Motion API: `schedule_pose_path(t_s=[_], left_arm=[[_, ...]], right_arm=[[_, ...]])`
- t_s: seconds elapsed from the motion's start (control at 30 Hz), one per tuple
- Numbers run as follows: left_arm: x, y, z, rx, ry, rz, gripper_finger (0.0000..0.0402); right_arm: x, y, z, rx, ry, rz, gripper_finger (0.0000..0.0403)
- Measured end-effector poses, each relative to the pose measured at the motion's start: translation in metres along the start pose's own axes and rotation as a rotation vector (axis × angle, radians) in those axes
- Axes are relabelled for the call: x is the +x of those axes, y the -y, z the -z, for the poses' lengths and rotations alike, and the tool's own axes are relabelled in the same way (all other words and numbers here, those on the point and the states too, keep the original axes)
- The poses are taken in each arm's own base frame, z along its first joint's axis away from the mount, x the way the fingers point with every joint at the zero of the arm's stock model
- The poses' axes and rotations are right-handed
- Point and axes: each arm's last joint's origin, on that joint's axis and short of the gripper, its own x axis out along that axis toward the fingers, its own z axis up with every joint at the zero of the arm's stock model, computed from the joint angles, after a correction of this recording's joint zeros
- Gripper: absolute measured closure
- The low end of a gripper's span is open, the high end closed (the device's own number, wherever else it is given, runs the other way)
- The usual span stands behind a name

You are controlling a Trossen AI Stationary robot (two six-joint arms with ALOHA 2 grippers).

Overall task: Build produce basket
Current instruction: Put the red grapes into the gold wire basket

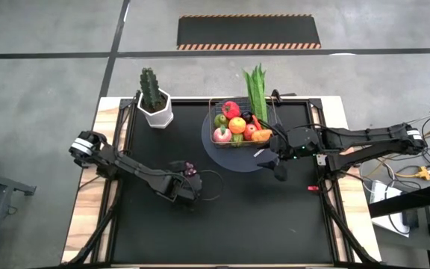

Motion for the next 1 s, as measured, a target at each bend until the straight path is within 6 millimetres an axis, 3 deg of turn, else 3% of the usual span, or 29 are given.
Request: schedule_pose_path(t_s=[0.37,0.6,0.83,1.0], left_arm=[[0.002,0.002,0.001,-0.018,0.015,0.005,0.0284],[0.002,0.003,-0.001,-0.028,0.035,0.015,0.036],[-0.001,0.007,-0.005,-0.038,0.074,0.038,0.0398],[-0.018,0.008,-0.017,-0.046,0.223,0.074,0.04]], right_arm=[[0.0,0.0,0.0,0.0,0.0,0.0,0.0117],[0.0,0.0,0.0,0.0,-0.001,0.0,0.0117],[0.002,0.001,0.008,-0.02,-0.051,0.004,0.0117],[0.001,0.0,0.018,-0.033,-0.037,-0.003,0.0117]])
